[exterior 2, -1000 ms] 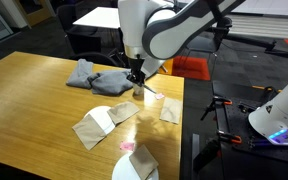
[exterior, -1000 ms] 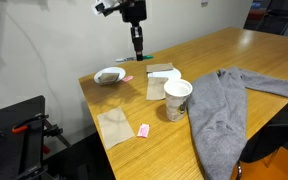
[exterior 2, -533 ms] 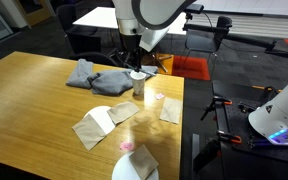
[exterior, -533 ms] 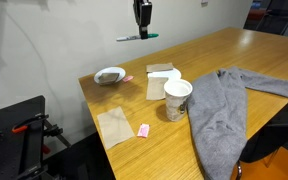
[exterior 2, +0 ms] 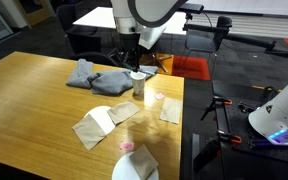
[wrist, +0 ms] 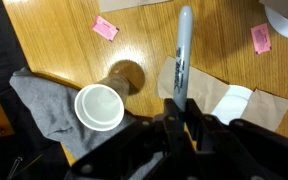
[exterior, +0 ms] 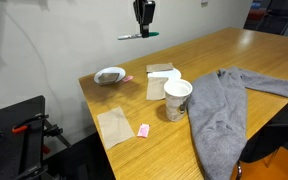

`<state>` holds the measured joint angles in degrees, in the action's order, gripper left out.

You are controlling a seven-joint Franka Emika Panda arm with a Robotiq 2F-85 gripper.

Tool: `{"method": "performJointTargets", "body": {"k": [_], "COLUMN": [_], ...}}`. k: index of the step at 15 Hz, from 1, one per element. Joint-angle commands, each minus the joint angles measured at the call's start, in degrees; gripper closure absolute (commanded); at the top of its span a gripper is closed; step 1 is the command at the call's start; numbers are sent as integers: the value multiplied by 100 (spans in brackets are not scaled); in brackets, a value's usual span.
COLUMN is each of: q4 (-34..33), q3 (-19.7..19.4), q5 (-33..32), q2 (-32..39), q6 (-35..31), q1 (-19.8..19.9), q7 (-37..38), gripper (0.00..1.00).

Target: Pick up the pen and put it in the cup

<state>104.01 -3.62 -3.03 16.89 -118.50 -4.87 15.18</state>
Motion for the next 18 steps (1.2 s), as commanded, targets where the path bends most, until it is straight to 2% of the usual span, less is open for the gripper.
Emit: {"method": "performJointTargets", "body": {"k": [1, 3, 4, 11, 18], "q4": [-14, -17, -18, 100, 140], "q3": [86, 86, 86, -42, -248], "q5": [-27, -27, -27, -524, -1539], "q2": [1, 2, 3, -76, -22], "q6": [18, 18, 18, -409, -802], "q1": [79, 79, 80, -57, -205], "q7": [16, 15, 15, 1083, 2802], "gripper": [85, 85, 96, 96, 96]}}
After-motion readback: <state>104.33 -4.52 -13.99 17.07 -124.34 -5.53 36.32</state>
